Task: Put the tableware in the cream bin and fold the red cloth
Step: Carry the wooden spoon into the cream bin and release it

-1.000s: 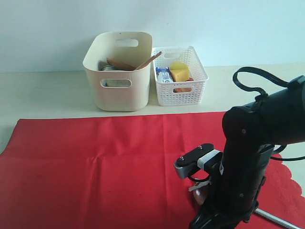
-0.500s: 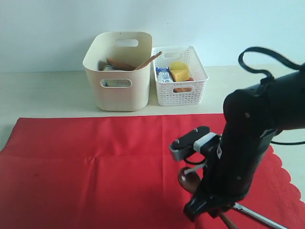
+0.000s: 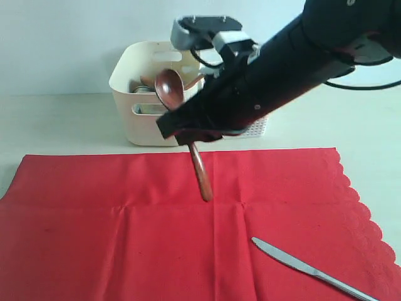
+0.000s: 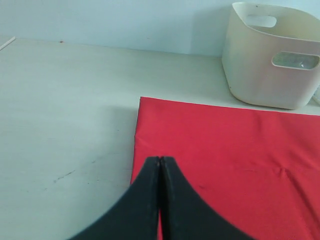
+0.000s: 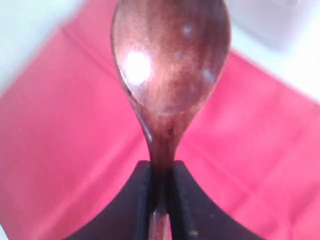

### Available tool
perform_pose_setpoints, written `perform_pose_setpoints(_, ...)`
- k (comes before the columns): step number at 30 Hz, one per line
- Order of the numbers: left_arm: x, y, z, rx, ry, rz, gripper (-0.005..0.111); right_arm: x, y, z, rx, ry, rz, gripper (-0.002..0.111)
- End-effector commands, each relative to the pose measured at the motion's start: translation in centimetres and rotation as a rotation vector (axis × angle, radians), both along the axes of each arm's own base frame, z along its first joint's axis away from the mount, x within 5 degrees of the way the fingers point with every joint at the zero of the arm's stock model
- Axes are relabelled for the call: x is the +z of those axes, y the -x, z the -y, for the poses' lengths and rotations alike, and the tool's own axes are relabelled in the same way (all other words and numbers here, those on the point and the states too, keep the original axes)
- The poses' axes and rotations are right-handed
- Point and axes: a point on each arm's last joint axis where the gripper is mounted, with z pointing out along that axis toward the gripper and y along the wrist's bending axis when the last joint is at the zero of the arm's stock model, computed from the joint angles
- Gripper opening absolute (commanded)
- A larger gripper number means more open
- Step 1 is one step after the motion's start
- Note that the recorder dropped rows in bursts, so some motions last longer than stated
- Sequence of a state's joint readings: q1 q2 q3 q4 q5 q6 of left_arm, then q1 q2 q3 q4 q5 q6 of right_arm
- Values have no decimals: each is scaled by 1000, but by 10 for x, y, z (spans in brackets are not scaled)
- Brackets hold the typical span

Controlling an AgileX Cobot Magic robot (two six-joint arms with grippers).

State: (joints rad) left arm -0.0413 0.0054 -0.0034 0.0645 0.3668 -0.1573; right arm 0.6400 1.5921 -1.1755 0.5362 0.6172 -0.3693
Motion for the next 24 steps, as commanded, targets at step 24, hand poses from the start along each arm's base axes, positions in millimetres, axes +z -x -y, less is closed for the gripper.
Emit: perform_pose_setpoints(24,0,0,0,1,-1,13,0,20,-64,-5,-255,-97,643,0)
